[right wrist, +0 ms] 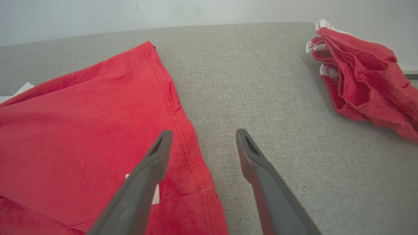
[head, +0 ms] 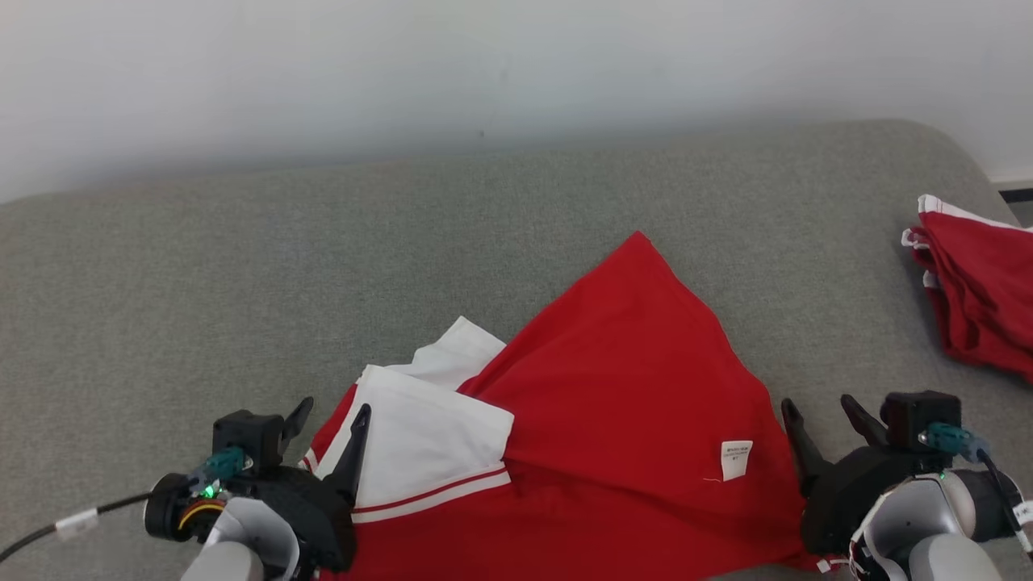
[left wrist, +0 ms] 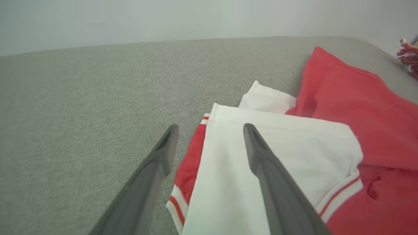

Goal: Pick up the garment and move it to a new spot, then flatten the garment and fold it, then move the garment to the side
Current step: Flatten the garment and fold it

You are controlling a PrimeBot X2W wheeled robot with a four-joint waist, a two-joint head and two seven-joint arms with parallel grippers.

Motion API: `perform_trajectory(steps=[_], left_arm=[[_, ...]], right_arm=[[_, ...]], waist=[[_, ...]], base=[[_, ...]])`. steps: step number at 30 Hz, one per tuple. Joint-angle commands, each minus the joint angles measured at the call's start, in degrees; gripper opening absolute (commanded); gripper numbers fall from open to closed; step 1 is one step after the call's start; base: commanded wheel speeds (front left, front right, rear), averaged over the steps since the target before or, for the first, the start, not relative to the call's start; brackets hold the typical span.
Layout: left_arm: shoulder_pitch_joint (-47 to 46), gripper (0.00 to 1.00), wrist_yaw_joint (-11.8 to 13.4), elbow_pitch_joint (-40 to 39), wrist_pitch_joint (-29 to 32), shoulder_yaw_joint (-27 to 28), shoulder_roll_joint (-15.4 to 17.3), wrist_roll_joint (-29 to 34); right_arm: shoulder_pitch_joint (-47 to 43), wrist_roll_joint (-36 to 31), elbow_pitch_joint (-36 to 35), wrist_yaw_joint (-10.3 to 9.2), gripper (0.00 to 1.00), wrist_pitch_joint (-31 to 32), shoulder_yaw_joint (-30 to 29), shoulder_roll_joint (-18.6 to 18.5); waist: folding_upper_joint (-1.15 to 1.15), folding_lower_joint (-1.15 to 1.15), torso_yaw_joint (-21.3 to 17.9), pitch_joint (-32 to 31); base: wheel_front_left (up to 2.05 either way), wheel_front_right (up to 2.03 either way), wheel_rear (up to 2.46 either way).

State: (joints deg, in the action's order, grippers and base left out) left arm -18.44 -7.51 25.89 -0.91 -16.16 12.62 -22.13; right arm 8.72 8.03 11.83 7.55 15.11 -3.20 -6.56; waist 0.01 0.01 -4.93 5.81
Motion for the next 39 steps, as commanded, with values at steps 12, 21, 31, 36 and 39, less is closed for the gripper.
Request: perform_trajectory(steps=[12,21,31,36,39], left_arm=[[-10.68,1.00,0.09,6.42,4.02,-6.95,4.24,-2.90],[-12.93,1.00,0.09,5.32,3.80,-13.83,6.26,-3.89],[-12.53,1.00,2.41,2.76,2.03,-16.79,7.46,0.18],[-12.02,1.00,2.61,1.74,2.54,-17.63,7.22,-0.13],[-11.84,1.00,2.30,2.03,3.60,-17.64,6.97,-1.09]], right_arm=[[5.75,0.34,3.60,-0.16,1.00,0.85,3.29,-0.39],[6.55,0.41,4.97,-0.16,1.00,-0.83,2.56,0.06],[5.99,0.48,6.00,-0.16,1.00,-1.45,2.30,0.44],[5.63,0.88,6.42,-0.15,1.00,-1.51,2.44,0.65],[5.54,0.89,6.51,-0.15,1.00,-1.57,2.59,0.78]], waist=[[-0.01,-0.01,-3.21,7.84],[-0.01,-0.01,-2.44,8.49],[-0.01,-0.01,-1.39,7.22],[-0.01,-0.01,-1.33,6.52],[-0.01,-0.01,-1.43,6.41]], base=[[0.00,0.00,0.00],[0.00,0.00,0.00],[0.00,0.00,0.00],[0.00,0.00,0.00],[0.00,0.00,0.00]])
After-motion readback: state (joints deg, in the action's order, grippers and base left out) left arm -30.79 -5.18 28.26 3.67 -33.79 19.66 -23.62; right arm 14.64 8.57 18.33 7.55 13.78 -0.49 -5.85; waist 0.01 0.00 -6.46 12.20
